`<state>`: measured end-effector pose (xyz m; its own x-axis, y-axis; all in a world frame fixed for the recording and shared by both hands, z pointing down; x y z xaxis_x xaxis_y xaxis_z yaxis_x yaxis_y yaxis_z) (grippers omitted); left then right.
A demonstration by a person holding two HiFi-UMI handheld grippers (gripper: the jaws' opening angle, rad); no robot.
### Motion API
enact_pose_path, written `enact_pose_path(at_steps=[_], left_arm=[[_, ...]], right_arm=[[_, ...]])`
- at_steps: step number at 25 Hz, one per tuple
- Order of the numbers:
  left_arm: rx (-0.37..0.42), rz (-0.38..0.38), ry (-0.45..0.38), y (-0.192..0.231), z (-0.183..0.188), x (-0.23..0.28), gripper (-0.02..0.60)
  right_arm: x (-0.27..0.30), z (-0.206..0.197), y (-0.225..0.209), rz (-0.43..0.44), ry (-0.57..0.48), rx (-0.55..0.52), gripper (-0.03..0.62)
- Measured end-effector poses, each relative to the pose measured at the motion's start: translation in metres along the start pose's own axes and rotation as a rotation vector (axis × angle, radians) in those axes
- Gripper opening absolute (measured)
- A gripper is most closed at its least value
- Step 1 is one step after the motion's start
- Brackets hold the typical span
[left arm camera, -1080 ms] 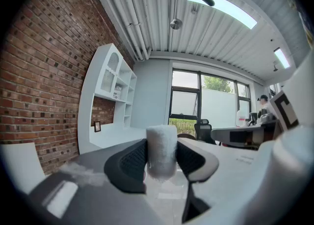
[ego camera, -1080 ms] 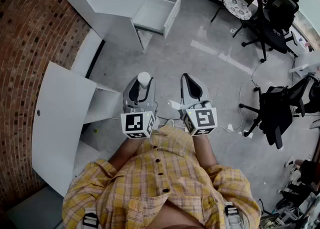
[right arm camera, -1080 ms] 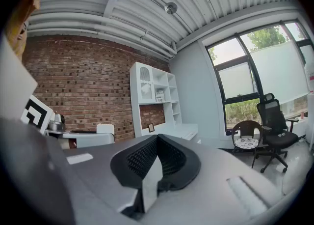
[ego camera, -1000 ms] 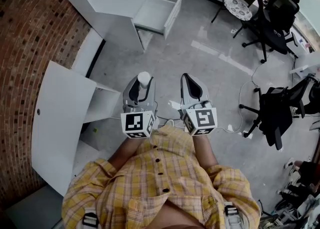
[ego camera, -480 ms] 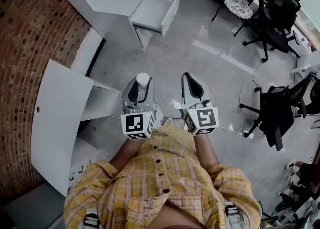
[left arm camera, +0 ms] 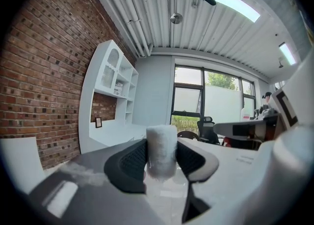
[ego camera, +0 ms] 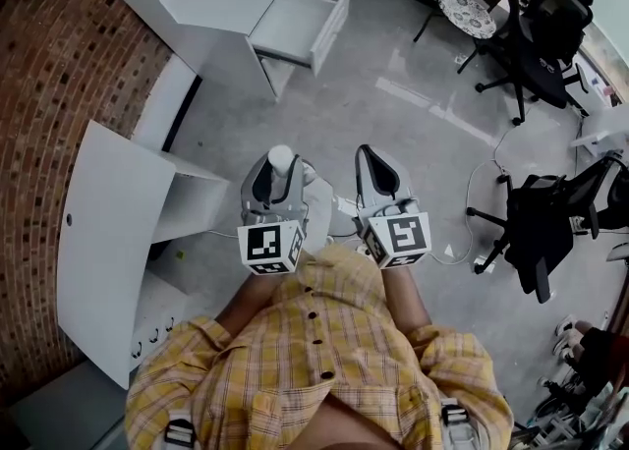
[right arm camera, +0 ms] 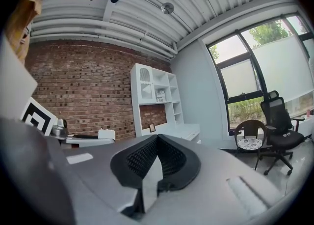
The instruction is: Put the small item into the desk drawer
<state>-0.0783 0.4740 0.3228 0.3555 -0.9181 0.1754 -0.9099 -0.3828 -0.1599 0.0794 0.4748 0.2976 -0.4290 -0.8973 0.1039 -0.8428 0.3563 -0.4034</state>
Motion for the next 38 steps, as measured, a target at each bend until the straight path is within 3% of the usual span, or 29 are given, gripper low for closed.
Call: enact_pose_path(at_steps=[8, 28, 38], left_arm=[[-0.005, 0.005, 0.002, 0.006, 0.005, 0.056, 0.185], [-0.034, -0.009, -0.004, 0.121, 0.041, 0.280, 0.185], [-0.048, -0.032, 0.016, 0.163, 0.031, 0.352, 0.184]], right_arm=[[0.046, 0.014, -0.035, 0.005, 0.005, 0.010, 0.000], [0.273, 0.088, -0.103, -0.022, 0.023, -0.014, 0.000], [0.355, 0.090, -0.120, -0.043, 0.044, -0.013, 0.000]])
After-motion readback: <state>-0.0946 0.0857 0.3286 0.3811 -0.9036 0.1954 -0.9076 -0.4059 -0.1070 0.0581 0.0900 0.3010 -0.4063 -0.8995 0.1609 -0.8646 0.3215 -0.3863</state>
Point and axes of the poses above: the fingertips, and each gripper's own axes: x forward along the fingers, y to its left, z out of its top, the point moved 3 cm from there along -x, backward along the fingers, and after that the axes turned 15 degrees about x, right-handed, at the moved point
